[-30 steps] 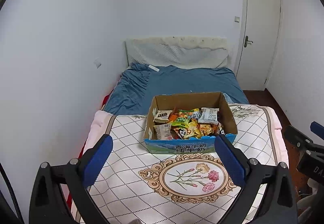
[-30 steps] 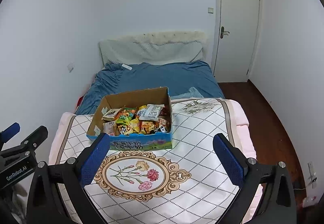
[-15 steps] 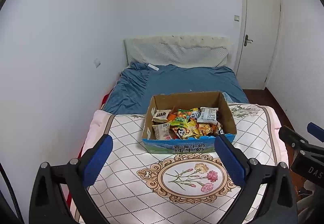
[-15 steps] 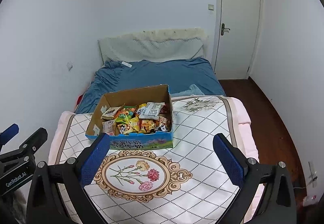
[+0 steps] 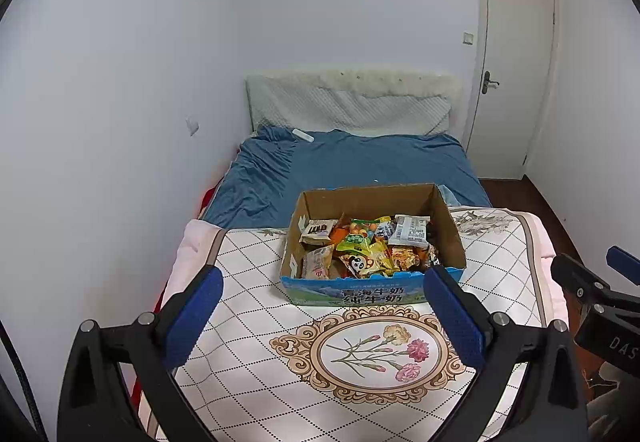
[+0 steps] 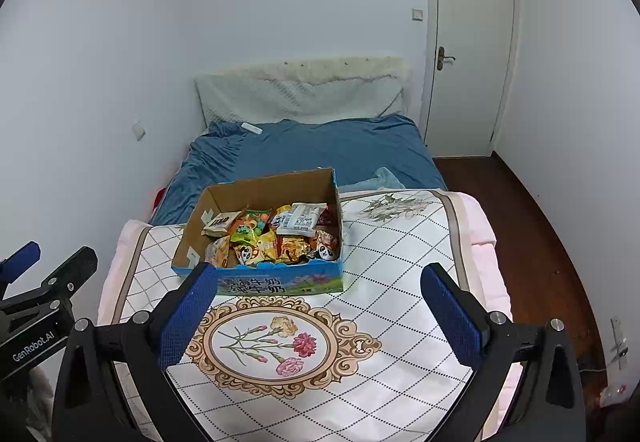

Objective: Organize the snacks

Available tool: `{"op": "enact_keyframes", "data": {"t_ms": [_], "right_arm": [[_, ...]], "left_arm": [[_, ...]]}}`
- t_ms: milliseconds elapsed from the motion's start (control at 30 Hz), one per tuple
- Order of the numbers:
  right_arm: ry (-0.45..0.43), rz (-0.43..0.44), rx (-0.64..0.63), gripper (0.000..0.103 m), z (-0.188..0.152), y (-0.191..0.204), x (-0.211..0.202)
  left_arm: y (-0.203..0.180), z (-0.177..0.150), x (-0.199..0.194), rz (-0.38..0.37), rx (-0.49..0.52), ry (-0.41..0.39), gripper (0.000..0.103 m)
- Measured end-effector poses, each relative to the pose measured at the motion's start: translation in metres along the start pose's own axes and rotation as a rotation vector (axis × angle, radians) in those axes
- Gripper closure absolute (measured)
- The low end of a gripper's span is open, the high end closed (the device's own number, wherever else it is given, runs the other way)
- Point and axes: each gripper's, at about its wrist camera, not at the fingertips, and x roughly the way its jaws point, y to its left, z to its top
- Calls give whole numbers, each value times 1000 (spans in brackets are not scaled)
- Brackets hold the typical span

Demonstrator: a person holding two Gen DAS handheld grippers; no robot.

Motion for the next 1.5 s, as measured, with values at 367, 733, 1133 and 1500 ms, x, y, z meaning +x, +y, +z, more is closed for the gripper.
{"op": "enact_keyframes", "data": {"t_ms": [367, 733, 1133, 1500], "right_arm": [[-9, 2, -6, 0, 2, 0, -5], [-8, 8, -20, 0, 3, 2, -6], [-12, 17, -22, 0, 4, 3, -8], [-9, 20, -21, 0, 3, 1, -8]], "left_arm": [[0, 1, -4, -4, 0, -7, 0], [0, 2, -6, -8, 2, -7, 0], [0, 2, -8, -10, 7, -11, 0], [-1, 2, -9, -12, 8, -9, 0]]}}
